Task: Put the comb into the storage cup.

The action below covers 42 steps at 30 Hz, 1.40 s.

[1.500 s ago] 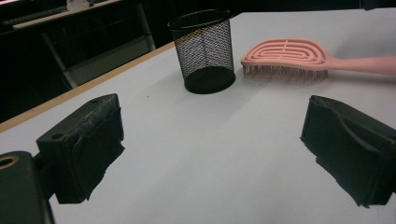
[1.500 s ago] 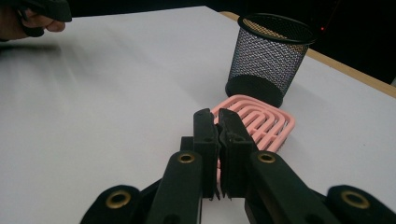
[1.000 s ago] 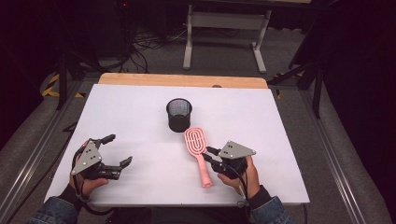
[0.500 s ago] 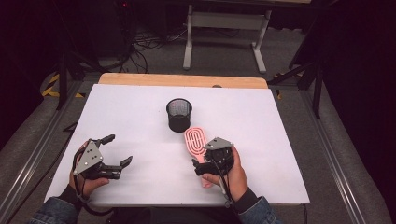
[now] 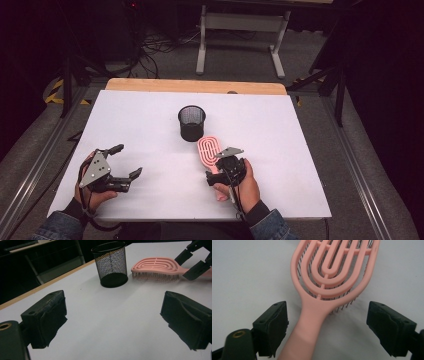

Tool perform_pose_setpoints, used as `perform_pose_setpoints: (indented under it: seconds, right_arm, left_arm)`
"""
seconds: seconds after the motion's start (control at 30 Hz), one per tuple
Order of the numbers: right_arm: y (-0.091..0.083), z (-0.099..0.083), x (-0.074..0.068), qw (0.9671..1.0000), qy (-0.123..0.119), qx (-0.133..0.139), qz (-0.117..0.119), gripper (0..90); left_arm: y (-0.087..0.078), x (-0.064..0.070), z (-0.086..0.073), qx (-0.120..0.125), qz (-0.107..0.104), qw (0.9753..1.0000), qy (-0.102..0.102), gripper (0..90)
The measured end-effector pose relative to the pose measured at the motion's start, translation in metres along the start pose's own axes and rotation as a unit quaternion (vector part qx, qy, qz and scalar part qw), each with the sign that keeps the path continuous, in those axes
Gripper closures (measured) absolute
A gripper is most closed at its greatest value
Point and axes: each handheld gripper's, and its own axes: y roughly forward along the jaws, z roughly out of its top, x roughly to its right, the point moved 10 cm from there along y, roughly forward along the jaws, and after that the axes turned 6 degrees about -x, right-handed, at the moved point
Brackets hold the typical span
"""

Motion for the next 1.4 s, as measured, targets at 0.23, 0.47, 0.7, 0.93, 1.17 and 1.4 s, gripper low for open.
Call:
perform_pose_setpoints:
  seconds: [0.23, 0.47, 0.7, 0.93, 1.17, 1.4]
  right_arm:
    - [-0.013, 0.006, 0.001, 0.999, -0.018, 0.042, 0.004, 30.0]
    - [-0.032, 0.008, -0.028, 0.9857, -0.12, 0.08, 0.087, 85.5]
    - [-0.021, -0.005, -0.045, 0.9768, -0.178, 0.033, 0.115, 90.0]
    - [-0.013, -0.015, -0.047, 0.9734, -0.196, 0.001, 0.12, 90.0]
    - [-0.012, -0.018, -0.041, 0.9738, -0.197, -0.01, 0.113, 90.0]
    - [-0.015, -0.02, -0.033, 0.9761, -0.189, -0.013, 0.107, 90.0]
  left_arm:
    - [0.0, 0.0, 0.0, -0.001, 0.0, 1.0, 0.0, 7.6]
    - [0.001, 0.0, -0.001, -0.004, 0.0, 1.0, 0.005, 7.6]
    - [0.001, 0.002, -0.001, -0.004, -0.005, 1.0, -0.001, 7.7]
    - [0.001, 0.002, -0.001, -0.003, -0.008, 1.0, -0.001, 7.7]
    - [0.001, 0.002, -0.001, -0.004, -0.007, 1.0, 0.0, 7.7]
    - [0.001, 0.002, -0.002, -0.004, -0.008, 1.0, 0.0, 7.6]
